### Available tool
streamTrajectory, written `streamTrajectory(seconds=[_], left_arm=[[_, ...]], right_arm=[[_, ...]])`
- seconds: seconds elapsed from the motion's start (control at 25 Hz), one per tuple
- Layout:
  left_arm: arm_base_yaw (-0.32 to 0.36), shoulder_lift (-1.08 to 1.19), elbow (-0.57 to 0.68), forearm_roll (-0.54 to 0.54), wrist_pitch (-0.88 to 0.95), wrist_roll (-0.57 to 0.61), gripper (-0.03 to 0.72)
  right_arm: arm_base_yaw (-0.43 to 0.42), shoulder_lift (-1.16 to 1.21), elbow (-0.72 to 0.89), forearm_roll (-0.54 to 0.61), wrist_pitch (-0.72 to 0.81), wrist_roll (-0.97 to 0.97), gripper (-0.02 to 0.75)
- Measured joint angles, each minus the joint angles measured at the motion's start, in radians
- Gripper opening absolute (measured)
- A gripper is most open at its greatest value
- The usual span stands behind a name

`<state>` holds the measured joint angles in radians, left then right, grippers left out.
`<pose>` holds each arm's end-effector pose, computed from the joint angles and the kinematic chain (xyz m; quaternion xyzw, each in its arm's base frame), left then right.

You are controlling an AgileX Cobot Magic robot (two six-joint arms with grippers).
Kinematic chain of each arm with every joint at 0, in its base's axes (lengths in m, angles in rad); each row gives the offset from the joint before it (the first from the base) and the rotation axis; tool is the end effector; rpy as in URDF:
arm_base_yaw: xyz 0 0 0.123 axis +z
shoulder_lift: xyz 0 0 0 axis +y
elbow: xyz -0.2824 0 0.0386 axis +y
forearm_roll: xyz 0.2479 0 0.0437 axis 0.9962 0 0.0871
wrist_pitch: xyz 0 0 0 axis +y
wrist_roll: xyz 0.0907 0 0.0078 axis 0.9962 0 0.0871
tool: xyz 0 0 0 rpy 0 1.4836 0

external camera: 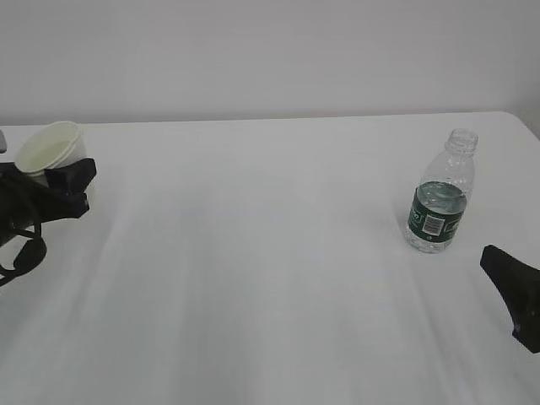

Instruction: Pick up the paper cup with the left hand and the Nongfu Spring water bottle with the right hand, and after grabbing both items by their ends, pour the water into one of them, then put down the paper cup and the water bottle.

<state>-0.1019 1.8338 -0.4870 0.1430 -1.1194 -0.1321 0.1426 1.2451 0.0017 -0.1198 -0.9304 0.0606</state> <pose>0.2950 -0.0419 0.1405 0.0543 0.7539 -0.1043 0.6464 0.1519 0.0306 0.1608 -0.0899 0.7789 0.0782 0.6157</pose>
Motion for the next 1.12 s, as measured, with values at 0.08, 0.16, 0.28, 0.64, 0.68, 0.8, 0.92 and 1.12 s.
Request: streamTrajectory(seconds=[0.08,0.16,0.28,0.64,0.68,0.8,0.92,1.12], left_arm=[[0.000,0.008,0.000,-0.017,-0.004,0.002,0.421],[0.000,0.045,0.000,-0.027,-0.014,0.002,0.421],[0.000,0.107,0.000,-0.029,-0.009,0.002,0.420],[0.000,0.137,-0.025,-0.035,-0.003,0.003,0.419],[0.000,0.143,-0.033,-0.037,-0.003,0.003,0.419],[0.000,0.160,-0.054,-0.037,-0.003,0.003,0.419],[0.000,0.172,-0.077,-0.037,-0.003,0.003,0.419],[0.000,0.212,-0.126,-0.037,-0.003,0.003,0.419]], right_arm=[[0.000,0.000,0.000,0.000,0.000,0.000,0.590],[0.000,0.000,0.000,0.000,0.000,0.000,0.590],[0.000,0.000,0.000,0.000,0.000,0.000,0.590],[0.000,0.000,0.000,0.002,0.000,0.000,0.590],[0.000,0.000,0.000,0.002,0.000,0.000,0.590],[0.000,0.000,0.000,0.002,0.000,0.000,0.590],[0.000,0.000,0.000,0.002,0.000,0.000,0.590],[0.000,0.000,0.000,0.002,0.000,0.000,0.590]])
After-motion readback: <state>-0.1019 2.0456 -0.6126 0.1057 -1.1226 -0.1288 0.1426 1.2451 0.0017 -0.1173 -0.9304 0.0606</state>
